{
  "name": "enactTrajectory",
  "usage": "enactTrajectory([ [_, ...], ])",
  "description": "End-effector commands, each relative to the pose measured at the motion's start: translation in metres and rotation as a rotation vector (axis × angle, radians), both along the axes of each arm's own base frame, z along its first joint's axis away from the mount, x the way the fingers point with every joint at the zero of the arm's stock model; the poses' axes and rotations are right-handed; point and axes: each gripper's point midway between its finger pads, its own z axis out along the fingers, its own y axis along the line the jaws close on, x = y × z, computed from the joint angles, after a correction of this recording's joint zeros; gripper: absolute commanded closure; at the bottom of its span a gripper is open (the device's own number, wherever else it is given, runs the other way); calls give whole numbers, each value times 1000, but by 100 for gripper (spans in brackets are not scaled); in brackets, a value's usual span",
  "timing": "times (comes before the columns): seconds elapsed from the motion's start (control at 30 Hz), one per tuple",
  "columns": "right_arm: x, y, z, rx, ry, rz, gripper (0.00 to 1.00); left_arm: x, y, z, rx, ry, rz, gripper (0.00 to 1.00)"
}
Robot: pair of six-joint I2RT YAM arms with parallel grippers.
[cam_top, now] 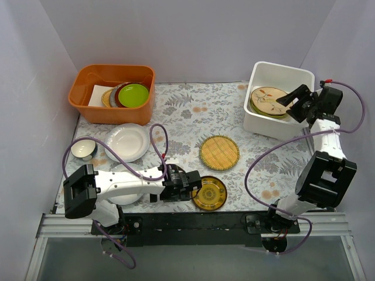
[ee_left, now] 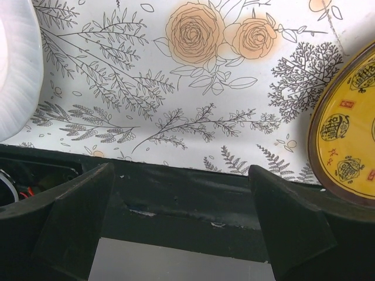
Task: Place the plates into the plastic bin on the countertop
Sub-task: Pick up the plate at the center of the board.
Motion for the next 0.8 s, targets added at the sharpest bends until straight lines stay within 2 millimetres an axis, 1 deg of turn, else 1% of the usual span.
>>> enactTrajectory([
  [0.0,-13,11,41,-6,-91,45,17,5,-6,23,-58,-64,25,2],
  [0.03,-17,14,52,-12,-114,51,17,4,-5,23,-57,-63,28,2],
  [0.1,-23,19,63,-12,-137,64,17,3,-5,25,-64,-65,32,2],
  [0.13,-29,23,75,-20,-165,76,17,2,-6,26,-75,-66,33,2],
  [0.17,-32,29,80,-20,-173,91,17,2,-8,27,-86,-67,36,2],
  [0.2,-38,34,93,-33,-196,101,17,1,-8,27,-92,-65,36,2],
  [0.27,-46,45,102,-49,-207,131,17,-1,-10,28,-117,-63,41,2],
  [0.3,-52,51,114,-60,-237,144,17,-1,-10,29,-126,-64,44,2],
  [0.37,-59,60,122,-71,-254,167,17,-2,-12,30,-146,-65,47,2],
  [0.4,-67,66,130,-76,-274,181,17,-2,-12,30,-151,-64,48,2],
  [0.5,-81,80,142,-87,-295,219,17,-3,-13,31,-169,-65,53,2],
  [0.6,-93,91,144,-75,-299,263,17,-4,-14,32,-189,-64,57,2],
  [0.67,-100,99,139,-70,-288,284,18,-5,-17,30,-204,-61,58,2],
  [0.7,-105,104,141,-75,-298,293,17,-5,-17,31,-212,-61,58,2],
  [0.77,-113,114,132,-71,-280,320,18,-6,-20,31,-232,-60,57,2],
])
